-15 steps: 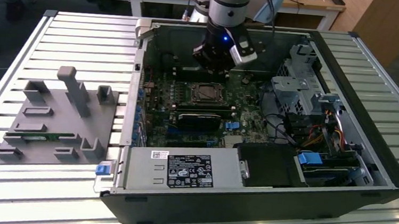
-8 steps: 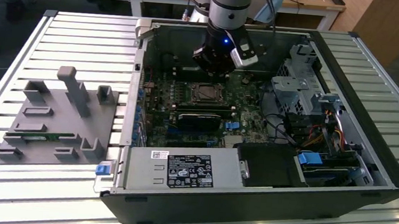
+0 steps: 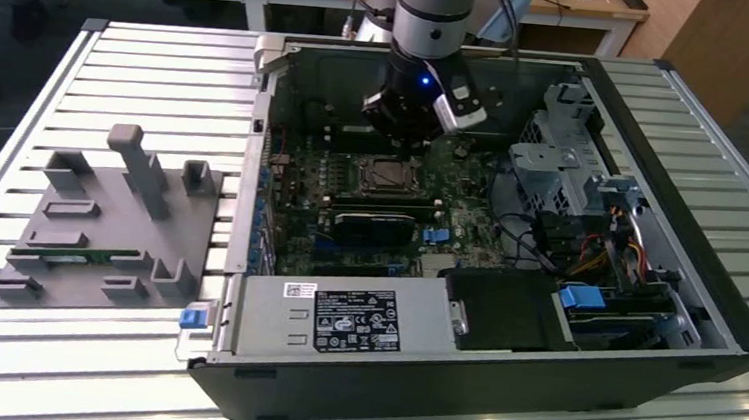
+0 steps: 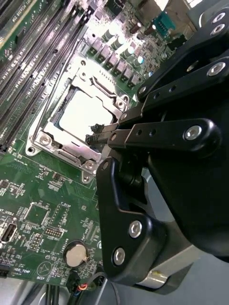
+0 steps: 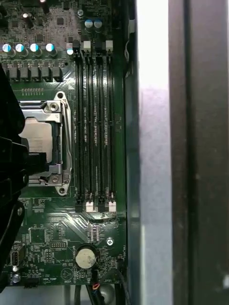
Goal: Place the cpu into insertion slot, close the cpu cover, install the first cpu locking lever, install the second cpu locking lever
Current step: 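Install the second cpu locking lever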
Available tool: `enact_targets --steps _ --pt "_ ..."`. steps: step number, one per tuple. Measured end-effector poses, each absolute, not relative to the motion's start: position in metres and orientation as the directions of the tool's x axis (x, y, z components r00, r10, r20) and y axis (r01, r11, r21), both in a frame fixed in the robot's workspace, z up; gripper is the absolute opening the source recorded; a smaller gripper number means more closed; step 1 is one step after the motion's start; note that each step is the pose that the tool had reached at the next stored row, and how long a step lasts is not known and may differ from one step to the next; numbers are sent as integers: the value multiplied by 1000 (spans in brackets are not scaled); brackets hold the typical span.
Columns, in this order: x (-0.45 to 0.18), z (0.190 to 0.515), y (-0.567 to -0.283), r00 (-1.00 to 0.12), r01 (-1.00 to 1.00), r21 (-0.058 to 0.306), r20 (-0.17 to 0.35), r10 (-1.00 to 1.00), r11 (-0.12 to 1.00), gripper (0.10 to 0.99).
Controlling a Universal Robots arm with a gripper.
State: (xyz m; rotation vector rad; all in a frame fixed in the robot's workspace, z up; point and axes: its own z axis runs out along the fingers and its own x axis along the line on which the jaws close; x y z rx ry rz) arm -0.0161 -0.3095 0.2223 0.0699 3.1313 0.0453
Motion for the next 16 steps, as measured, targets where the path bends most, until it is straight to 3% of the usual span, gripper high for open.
enact_targets --steps 11,16 --pt "-16 234 -315 -999 44 29 -9 45 999 106" --pt "-16 234 -333 -999 44 37 -8 45 998 106"
